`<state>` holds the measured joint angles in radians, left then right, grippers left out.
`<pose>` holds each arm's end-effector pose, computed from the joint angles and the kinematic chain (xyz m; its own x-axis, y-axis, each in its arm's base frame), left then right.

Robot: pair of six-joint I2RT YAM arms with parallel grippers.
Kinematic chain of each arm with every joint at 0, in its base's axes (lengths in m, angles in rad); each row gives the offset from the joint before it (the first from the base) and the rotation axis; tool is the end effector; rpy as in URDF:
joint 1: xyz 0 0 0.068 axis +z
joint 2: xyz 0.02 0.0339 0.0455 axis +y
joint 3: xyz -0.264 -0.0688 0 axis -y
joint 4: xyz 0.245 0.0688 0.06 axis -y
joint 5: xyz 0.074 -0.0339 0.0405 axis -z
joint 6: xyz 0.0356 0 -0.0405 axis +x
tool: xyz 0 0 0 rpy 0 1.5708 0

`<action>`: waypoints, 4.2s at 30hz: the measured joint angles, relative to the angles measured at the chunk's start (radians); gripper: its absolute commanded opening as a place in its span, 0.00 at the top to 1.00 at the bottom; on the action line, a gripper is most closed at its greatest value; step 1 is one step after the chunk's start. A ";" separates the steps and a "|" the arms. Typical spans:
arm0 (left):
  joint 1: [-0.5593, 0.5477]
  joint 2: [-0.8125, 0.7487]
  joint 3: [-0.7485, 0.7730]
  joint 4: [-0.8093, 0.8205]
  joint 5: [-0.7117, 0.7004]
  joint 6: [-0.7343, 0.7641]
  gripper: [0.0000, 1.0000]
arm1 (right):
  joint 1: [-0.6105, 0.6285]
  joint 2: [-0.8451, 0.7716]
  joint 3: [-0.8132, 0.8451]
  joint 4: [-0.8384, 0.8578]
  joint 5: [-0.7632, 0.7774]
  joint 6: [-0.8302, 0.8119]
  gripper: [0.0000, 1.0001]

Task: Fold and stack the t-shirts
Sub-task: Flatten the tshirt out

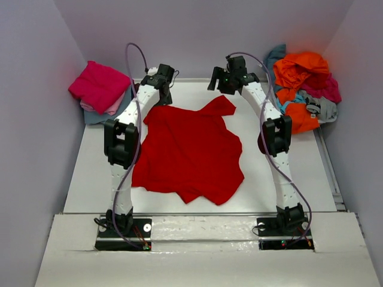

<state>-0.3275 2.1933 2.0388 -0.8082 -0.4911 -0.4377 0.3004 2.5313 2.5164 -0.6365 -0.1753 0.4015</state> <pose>0.4651 -0.1403 0.2631 -0.7160 -0.1515 -0.6815 -0.3035 0.9466 0.1084 0.5416 0.1743 0.2550 -0.6987 0.1864 -0.6907 -0.1638 0.8981 0.4081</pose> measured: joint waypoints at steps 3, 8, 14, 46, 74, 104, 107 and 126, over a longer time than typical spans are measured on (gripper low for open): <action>-0.030 -0.063 -0.004 0.005 0.000 0.008 0.05 | 0.000 0.003 -0.010 -0.031 0.000 0.001 0.26; -0.092 -0.084 -0.002 -0.006 -0.001 0.019 0.05 | 0.002 -0.041 -0.116 -0.093 -0.005 0.021 0.49; -0.136 -0.048 -0.026 -0.011 0.073 0.028 0.06 | 0.039 -0.161 -0.357 -0.180 0.002 0.029 0.56; -0.101 0.087 -0.146 0.024 0.311 0.057 0.05 | 0.099 -0.198 -0.494 -0.323 -0.015 0.044 0.49; -0.090 0.035 -0.240 0.071 0.352 0.064 0.05 | -0.141 -0.265 -0.588 -0.389 0.203 0.119 0.44; -0.083 0.036 -0.231 0.053 0.364 0.068 0.06 | -0.040 -0.165 -0.360 -0.378 -0.055 0.040 0.59; -0.083 0.040 -0.219 0.038 0.363 0.068 0.06 | -0.013 -0.141 -0.369 -0.378 -0.063 0.040 0.60; -0.083 0.065 -0.119 -0.013 0.359 0.078 0.06 | -0.019 -0.143 -0.455 -0.378 -0.053 0.044 0.61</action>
<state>-0.4103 2.2581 1.9198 -0.8211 -0.1322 -0.3595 0.2810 2.3882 2.0613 -1.0149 -0.2283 0.4458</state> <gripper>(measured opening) 0.949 0.388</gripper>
